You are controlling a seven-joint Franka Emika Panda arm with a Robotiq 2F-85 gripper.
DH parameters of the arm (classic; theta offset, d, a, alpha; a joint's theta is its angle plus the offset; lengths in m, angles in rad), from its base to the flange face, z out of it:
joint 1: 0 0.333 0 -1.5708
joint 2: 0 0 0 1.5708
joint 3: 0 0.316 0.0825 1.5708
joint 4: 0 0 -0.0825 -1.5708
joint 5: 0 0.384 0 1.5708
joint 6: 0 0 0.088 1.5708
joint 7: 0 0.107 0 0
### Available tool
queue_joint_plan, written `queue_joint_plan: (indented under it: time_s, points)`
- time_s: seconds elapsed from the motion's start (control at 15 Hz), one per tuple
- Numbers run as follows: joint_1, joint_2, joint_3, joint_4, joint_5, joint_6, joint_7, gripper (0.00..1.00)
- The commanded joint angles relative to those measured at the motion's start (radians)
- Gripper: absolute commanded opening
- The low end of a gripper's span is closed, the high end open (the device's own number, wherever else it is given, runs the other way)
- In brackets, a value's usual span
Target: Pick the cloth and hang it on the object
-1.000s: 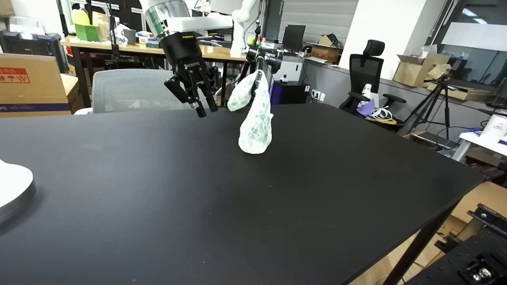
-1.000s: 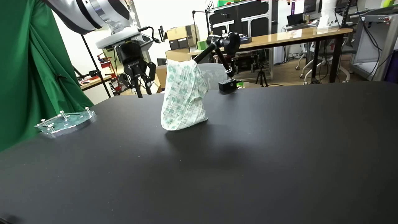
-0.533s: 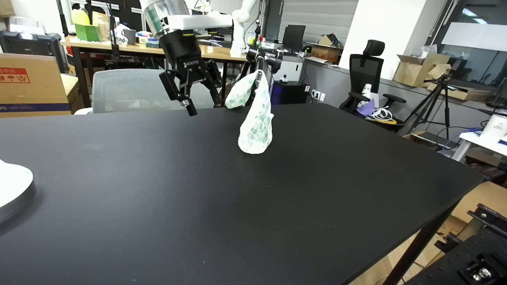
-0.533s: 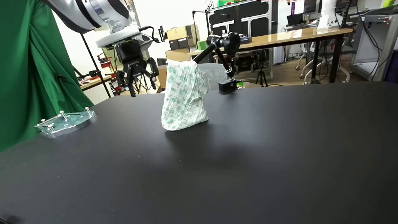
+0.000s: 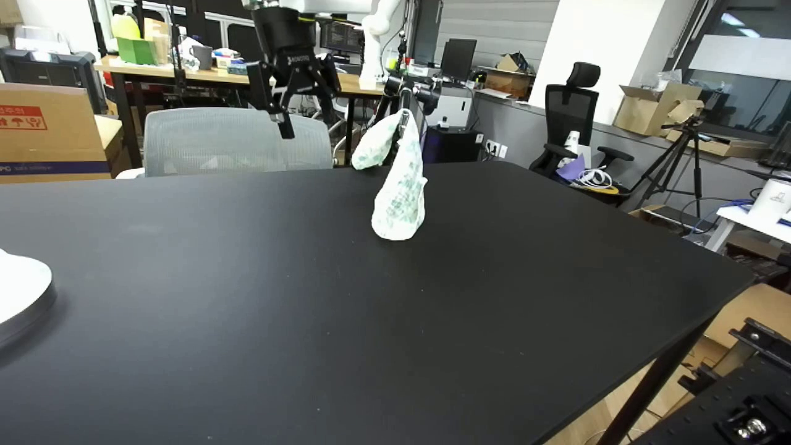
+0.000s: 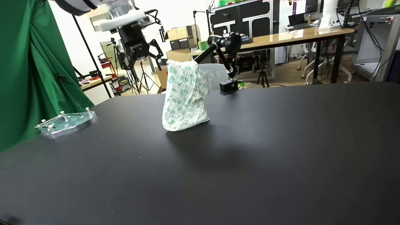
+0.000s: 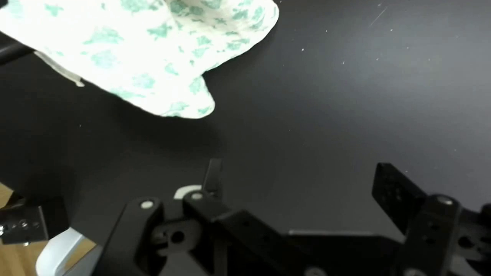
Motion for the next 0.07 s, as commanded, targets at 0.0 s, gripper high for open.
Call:
queue_joint_plan:
  time_s: [0.0]
  points:
    - [-0.070,-0.197,0.028,-0.229,0.046,0.126,-0.064,1.00]
